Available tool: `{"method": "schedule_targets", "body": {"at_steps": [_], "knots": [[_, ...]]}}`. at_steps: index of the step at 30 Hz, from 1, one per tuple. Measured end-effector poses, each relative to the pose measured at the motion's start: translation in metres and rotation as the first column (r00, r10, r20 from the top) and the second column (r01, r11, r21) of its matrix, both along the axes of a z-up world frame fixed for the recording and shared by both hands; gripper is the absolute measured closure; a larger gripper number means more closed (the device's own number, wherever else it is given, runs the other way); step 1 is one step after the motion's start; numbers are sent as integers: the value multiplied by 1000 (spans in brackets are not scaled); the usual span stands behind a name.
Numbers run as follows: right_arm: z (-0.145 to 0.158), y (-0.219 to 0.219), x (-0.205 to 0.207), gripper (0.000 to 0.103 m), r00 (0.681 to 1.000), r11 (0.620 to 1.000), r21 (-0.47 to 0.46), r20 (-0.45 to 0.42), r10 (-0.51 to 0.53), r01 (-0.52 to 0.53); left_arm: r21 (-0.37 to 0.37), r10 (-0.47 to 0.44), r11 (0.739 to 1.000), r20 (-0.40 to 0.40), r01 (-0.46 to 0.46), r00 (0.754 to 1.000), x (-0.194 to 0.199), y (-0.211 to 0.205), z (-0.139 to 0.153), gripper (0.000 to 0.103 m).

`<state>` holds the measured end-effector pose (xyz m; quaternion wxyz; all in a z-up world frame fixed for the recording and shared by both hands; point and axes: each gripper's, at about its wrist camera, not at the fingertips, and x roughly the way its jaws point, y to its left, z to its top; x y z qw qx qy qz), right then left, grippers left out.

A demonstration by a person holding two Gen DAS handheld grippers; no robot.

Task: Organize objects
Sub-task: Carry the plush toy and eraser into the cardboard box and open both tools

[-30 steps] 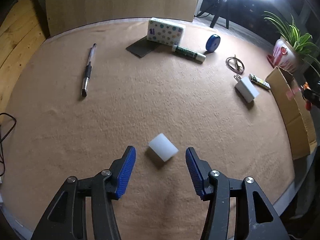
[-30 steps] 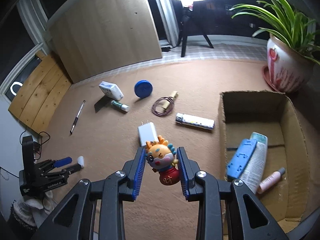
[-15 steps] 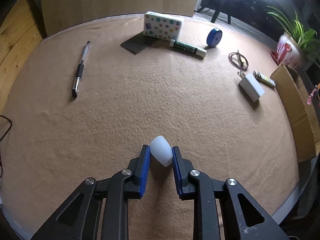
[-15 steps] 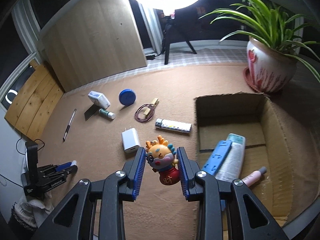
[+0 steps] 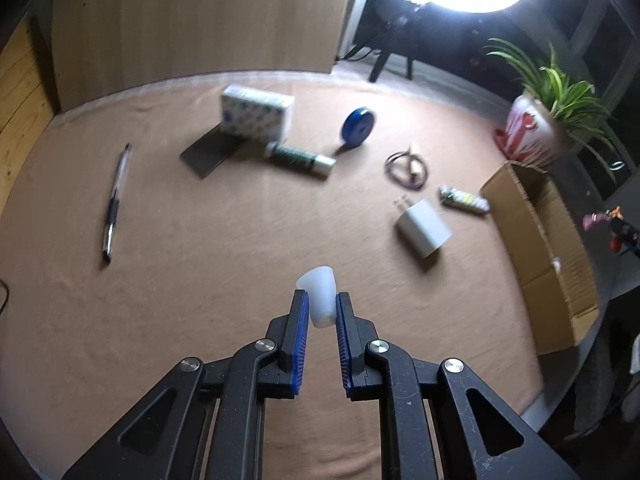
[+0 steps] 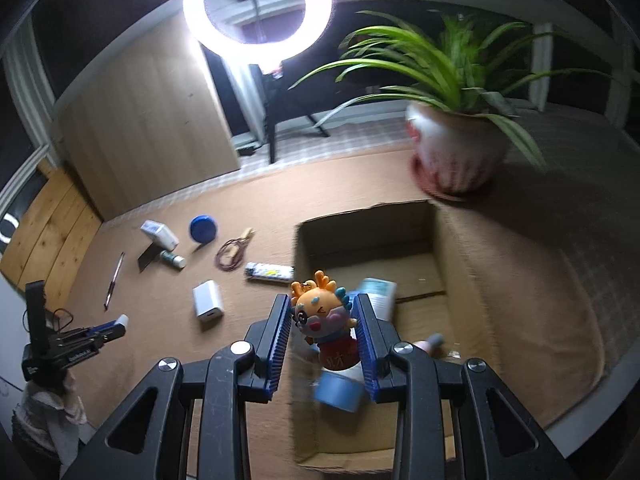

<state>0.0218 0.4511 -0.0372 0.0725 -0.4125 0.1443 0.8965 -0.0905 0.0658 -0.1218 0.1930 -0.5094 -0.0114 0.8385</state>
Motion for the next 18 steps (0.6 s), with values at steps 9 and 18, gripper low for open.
{"method": "schedule_targets", "body": {"at_steps": [9,18], "knots": [[0,35,19,74,998,998,2,5,-69,69,77,-121,989,-81,127,989,-2,65,45,89],[-15,57,35,74,994,994,-37,41,-98,100,107,-275,952,-109,286,955,-6,171,55,88]]}}
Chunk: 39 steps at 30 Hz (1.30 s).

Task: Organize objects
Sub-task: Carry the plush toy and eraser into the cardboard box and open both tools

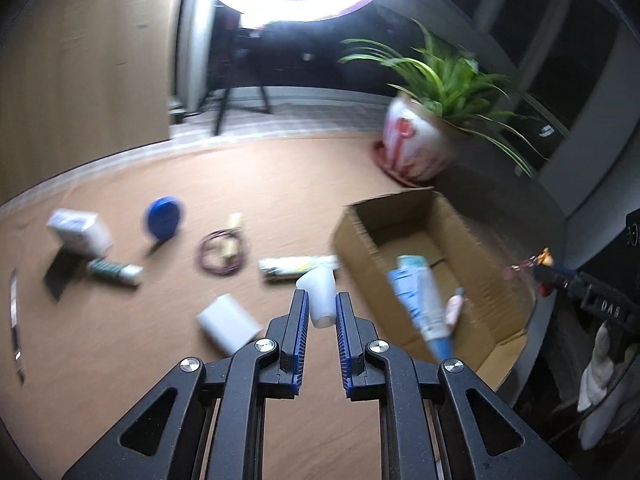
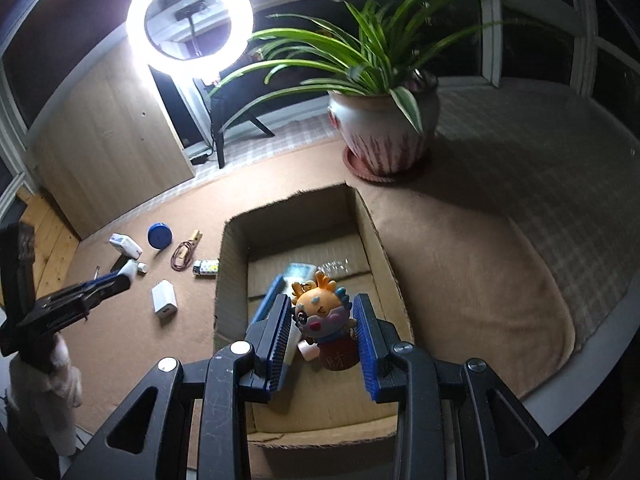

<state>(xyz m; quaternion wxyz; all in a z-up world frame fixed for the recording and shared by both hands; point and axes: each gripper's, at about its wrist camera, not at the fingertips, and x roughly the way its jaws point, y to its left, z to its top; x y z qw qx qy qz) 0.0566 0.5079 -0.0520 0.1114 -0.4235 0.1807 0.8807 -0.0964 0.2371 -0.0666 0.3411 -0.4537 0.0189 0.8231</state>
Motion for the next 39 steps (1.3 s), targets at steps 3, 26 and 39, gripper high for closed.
{"method": "schedule_targets", "body": {"at_steps": [3,26,39], "knots": [[-7,2,2,74,1000,1000,-18,11,2,-2,-7,-44,999,-10,44,999,1,34,-1,88],[-35,-8,-10,40,998,998,-60,63,29,-25,-34,-117,993,-8,117,993,3,107,-25,33],[-31,-33,-28,40,996,997,-65,72,58,-53,-31,-61,998,4,61,998,-6,58,-20,33]]}}
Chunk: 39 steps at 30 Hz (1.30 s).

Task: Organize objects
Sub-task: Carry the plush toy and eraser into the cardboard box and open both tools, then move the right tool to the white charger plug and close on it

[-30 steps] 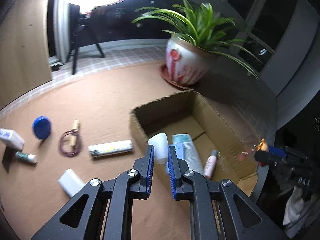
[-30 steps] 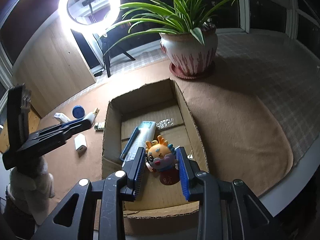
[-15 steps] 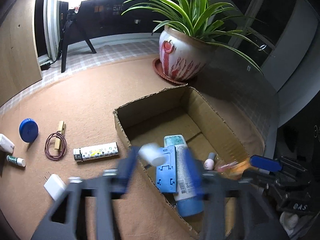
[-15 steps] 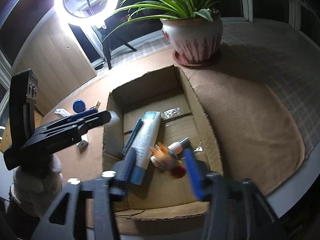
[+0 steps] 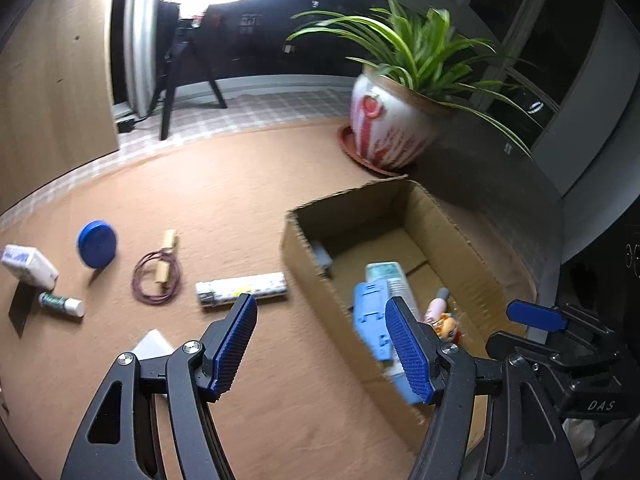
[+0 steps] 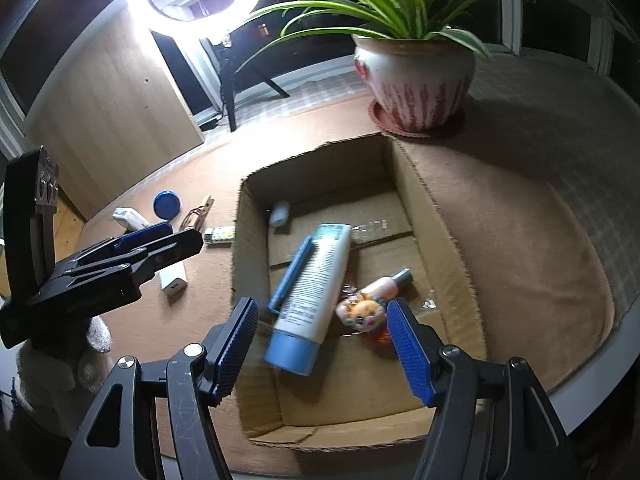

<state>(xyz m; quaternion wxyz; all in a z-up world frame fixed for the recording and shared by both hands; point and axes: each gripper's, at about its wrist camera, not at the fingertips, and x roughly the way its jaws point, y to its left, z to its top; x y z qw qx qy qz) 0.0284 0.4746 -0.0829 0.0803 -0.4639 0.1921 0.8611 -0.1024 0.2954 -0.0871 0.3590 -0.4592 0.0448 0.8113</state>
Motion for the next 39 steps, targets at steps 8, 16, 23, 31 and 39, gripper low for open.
{"method": "schedule_targets", "body": {"at_steps": [8,16,23,31,39], "knots": [[2,-33,-19,40,999,999,0,-2,53,-53,-1,69,998,23,-69,997,-9,-54,-4,33],[2,-71,-38,40,993,993,-11,-5,114,-114,-22,176,984,43,-175,983,-12,-132,-13,33],[1,-98,-56,40,988,988,-27,-12,154,-154,-35,276,961,73,-274,958,-17,-196,-26,33],[-2,-115,-79,40,985,983,-67,-18,170,-171,-41,344,939,81,-342,936,-28,-239,-36,33],[-13,-128,-97,40,982,977,-104,-3,188,-188,-54,398,917,95,-395,912,-33,-270,-43,33]]}}
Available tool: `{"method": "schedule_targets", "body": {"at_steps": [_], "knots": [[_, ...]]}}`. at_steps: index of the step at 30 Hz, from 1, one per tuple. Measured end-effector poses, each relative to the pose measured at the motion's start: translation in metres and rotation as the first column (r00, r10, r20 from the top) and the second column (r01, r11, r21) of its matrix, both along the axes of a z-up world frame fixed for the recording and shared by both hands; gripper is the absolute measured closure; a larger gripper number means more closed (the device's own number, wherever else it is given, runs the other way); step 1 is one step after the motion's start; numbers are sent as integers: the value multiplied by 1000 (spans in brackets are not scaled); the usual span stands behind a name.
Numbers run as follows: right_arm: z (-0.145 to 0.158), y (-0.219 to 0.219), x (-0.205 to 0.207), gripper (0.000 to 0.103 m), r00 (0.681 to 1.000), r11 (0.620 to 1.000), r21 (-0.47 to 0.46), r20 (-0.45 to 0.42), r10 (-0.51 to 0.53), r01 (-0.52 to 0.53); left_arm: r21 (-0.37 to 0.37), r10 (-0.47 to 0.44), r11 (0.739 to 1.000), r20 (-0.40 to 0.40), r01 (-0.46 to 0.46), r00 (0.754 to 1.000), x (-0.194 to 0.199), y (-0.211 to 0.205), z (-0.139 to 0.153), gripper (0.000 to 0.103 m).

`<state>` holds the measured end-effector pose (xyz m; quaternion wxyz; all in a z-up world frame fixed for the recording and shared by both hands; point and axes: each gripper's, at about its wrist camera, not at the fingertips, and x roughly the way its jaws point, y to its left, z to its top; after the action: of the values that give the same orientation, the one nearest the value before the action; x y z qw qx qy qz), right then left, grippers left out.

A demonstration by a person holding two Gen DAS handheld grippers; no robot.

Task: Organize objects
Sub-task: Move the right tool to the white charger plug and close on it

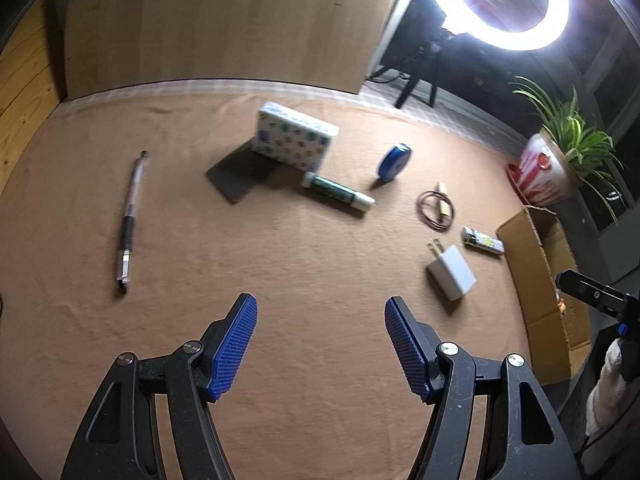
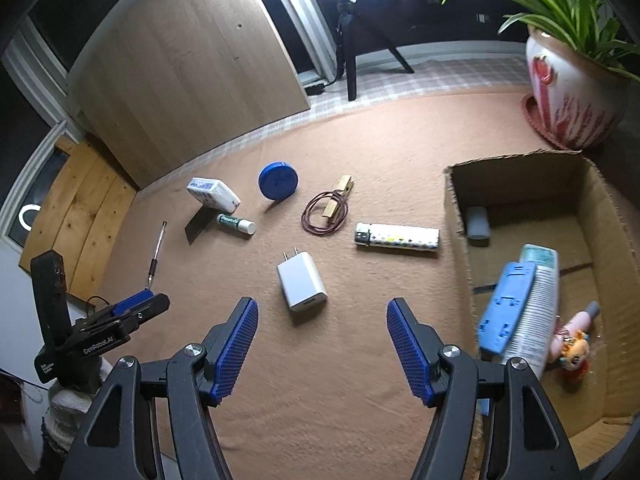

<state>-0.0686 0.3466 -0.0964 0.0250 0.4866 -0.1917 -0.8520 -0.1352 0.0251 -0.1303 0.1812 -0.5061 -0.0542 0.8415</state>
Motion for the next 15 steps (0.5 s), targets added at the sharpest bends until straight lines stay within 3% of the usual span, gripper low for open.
{"method": "schedule_targets", "body": {"at_steps": [9,15], "knots": [[-9,-17,-19,40,999,999,13,10,49,-49,-24,125,992,14,-125,992,-9,-56,-8,33],[-32,-23,-46,40,996,997,22,57,69,-70,-17,143,990,23,-143,989,-10,-68,-9,33]]}}
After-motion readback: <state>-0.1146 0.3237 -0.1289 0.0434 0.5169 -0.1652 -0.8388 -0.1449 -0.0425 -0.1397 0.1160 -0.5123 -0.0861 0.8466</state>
